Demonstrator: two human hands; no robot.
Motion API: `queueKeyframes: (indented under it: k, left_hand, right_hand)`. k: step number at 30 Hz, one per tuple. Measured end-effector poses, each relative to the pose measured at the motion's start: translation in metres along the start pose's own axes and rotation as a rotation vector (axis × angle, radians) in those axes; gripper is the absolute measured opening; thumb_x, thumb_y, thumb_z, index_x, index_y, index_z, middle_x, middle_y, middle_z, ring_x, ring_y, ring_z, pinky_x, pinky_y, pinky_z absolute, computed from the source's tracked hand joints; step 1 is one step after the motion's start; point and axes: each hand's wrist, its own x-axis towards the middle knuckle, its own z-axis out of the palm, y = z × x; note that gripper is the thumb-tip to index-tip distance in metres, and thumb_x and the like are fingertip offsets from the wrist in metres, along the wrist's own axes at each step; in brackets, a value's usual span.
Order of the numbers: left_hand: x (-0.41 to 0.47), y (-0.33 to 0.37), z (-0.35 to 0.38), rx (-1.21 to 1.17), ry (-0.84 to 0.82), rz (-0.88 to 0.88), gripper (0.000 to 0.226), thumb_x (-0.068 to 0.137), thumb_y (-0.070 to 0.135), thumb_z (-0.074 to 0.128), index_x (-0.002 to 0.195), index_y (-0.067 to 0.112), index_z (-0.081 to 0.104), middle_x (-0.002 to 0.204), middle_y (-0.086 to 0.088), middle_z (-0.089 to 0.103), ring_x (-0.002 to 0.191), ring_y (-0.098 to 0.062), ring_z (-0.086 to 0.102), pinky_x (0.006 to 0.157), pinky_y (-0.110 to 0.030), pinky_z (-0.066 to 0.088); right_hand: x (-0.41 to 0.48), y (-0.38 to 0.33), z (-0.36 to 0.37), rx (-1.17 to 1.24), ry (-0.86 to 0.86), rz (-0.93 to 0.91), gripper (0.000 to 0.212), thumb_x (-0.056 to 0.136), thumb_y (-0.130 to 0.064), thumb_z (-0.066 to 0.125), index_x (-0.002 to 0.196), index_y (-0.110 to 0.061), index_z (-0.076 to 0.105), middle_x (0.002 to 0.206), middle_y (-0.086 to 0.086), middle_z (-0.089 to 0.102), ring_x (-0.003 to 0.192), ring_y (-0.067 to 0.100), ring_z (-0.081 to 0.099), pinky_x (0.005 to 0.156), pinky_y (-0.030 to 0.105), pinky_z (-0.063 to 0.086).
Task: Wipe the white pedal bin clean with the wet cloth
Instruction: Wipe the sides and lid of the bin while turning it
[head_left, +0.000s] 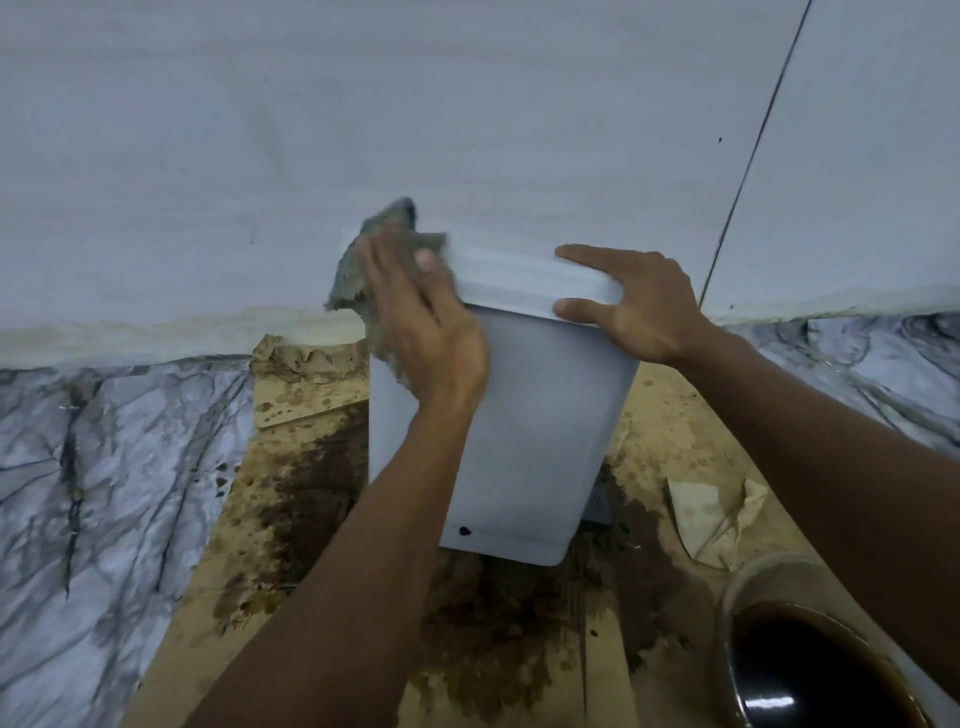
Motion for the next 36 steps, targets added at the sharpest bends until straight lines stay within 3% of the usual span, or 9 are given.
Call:
queueKeyframes:
  k: [4, 7, 10, 12, 17, 22, 26, 31, 36]
  left_hand:
    - [-0.017, -0.011, -0.009, 0.384, -0.607, 0.552, 0.052, 0.109, 0.031, 0.032, 0.157, 0.012, 0.029, 0.167, -0.006, 0.018, 0.155, -0.016, 0.006, 0.126, -0.039, 0.002]
    - [-0.012, -0.004, -0.019, 0.563, -0.850, 0.727, 0.059, 0.107, 0.044, 0.023, 0.159, 0.017, 0.023, 0.168, -0.001, 0.013, 0.156, -0.014, 0.000, 0.125, -0.038, -0.003]
    - [0.020, 0.005, -0.040, 0.778, -0.775, 0.817, 0.057, 0.105, 0.047, 0.019, 0.157, 0.028, 0.029, 0.166, 0.002, 0.024, 0.154, -0.019, 0.015, 0.121, -0.051, 0.011]
    - [0.041, 0.005, -0.058, 0.843, -0.727, 0.767, 0.056, 0.103, 0.054, 0.026, 0.155, 0.033, 0.033, 0.164, -0.002, 0.030, 0.151, -0.025, 0.024, 0.120, -0.056, 0.012]
    - [0.042, 0.006, -0.089, 0.868, -0.778, 0.730, 0.064, 0.100, 0.061, 0.033, 0.156, 0.030, 0.032, 0.157, -0.004, 0.039, 0.148, -0.026, 0.026, 0.120, -0.055, 0.019]
    - [0.009, 0.025, -0.075, 0.907, -0.863, 0.812, 0.065, 0.101, 0.061, 0.033, 0.155, 0.026, 0.035, 0.156, -0.002, 0.041, 0.146, -0.026, 0.031, 0.122, -0.054, 0.011]
    - [-0.021, 0.043, -0.050, 0.925, -0.936, 0.800, 0.069, 0.098, 0.059, 0.021, 0.158, 0.025, 0.027, 0.161, -0.004, 0.034, 0.150, -0.025, 0.024, 0.124, -0.050, 0.002]
    - [-0.001, 0.039, -0.070, 0.845, -1.006, 0.828, 0.069, 0.100, 0.062, 0.027, 0.159, 0.028, 0.024, 0.163, -0.002, 0.030, 0.151, -0.024, 0.022, 0.124, -0.040, 0.004]
    - [0.017, 0.031, -0.097, 0.820, -1.020, 0.805, 0.065, 0.101, 0.059, 0.036, 0.159, 0.031, 0.024, 0.164, 0.002, 0.028, 0.152, -0.022, 0.021, 0.126, -0.040, 0.009]
  right_hand:
    - [-0.008, -0.008, -0.002, -0.008, -0.023, -0.032, 0.068, 0.077, -0.063, 0.057, 0.139, -0.036, 0.056, 0.144, -0.005, 0.057, 0.135, 0.022, 0.050, 0.109, 0.040, 0.038]
    - [-0.013, -0.014, -0.004, -0.015, -0.041, -0.073, 0.061, 0.080, -0.054, 0.056, 0.137, -0.031, 0.058, 0.136, 0.000, 0.064, 0.124, 0.028, 0.058, 0.098, 0.037, 0.043]
    - [-0.019, -0.017, -0.009, -0.013, -0.102, -0.033, 0.067, 0.084, -0.053, 0.069, 0.144, -0.031, 0.051, 0.150, -0.002, 0.051, 0.139, 0.023, 0.045, 0.113, 0.039, 0.033]
    - [-0.024, -0.020, -0.011, -0.040, -0.157, -0.015, 0.071, 0.086, -0.056, 0.068, 0.149, -0.034, 0.043, 0.159, -0.008, 0.038, 0.148, 0.017, 0.031, 0.122, 0.040, 0.021]
    - [-0.041, -0.026, -0.019, -0.085, -0.283, -0.014, 0.078, 0.089, -0.059, 0.062, 0.155, -0.039, 0.026, 0.165, -0.013, 0.018, 0.153, 0.011, 0.012, 0.124, 0.036, 0.005]
    - [-0.060, -0.032, -0.028, -0.098, -0.388, -0.073, 0.088, 0.090, -0.052, 0.064, 0.159, -0.031, 0.013, 0.168, -0.008, 0.006, 0.155, 0.013, 0.001, 0.125, 0.043, 0.000]
    - [-0.069, -0.036, -0.031, -0.047, -0.375, -0.070, 0.097, 0.080, -0.067, 0.058, 0.159, -0.030, 0.013, 0.168, -0.005, 0.010, 0.155, 0.015, 0.003, 0.125, 0.045, -0.001]
    - [-0.068, -0.040, -0.029, 0.061, -0.365, -0.039, 0.072, 0.095, -0.048, 0.060, 0.156, -0.033, 0.026, 0.166, -0.007, 0.017, 0.154, 0.012, 0.006, 0.125, 0.042, 0.001]
    - [-0.068, -0.040, -0.039, 0.052, -0.451, -0.039, 0.075, 0.095, -0.021, 0.064, 0.157, -0.031, 0.024, 0.167, -0.009, 0.013, 0.154, 0.007, 0.003, 0.124, 0.033, -0.001]
